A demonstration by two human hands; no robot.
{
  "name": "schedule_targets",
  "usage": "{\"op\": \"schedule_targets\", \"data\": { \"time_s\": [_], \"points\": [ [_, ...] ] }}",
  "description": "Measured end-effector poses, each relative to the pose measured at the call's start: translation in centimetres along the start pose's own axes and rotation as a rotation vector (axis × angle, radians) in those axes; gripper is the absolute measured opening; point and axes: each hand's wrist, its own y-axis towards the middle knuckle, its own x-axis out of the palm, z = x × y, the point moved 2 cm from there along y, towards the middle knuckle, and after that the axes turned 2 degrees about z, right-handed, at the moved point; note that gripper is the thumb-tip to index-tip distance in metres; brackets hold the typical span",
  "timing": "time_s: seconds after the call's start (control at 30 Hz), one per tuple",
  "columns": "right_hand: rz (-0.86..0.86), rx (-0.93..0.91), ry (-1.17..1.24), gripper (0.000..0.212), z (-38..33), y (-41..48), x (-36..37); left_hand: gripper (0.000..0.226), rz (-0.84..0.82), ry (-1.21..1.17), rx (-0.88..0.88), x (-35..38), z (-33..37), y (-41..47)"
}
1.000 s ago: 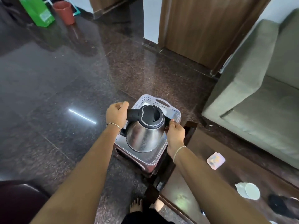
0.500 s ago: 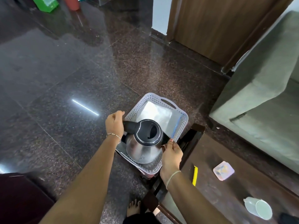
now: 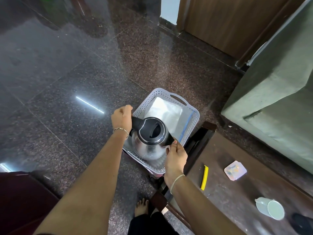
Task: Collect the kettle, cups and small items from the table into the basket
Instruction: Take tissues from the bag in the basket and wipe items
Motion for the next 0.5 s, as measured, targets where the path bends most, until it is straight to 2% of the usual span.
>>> {"op": "schedule_targets", "data": {
  "time_s": [0.23, 0.33, 0.5],
  "points": [
    [-0.06, 0.009, -0.057, 0.029, -0.5, 0.1, -0.4, 0.035, -0.079, 0.291, 0.135, 0.2, 0.9, -0.9],
    [-0.102, 0.033, -0.063, 0.029, -0.9, 0.2, -0.8, 0.023, -0.122, 0.353, 0.152, 0.1, 1.3, -1.4],
    [-0.16, 0.086, -0.035, 0.028, -1.8, 0.5, -1.7, 0.031, -0.168, 0.464, 0.184, 0.6, 3.3, -2.4]
  ]
}}
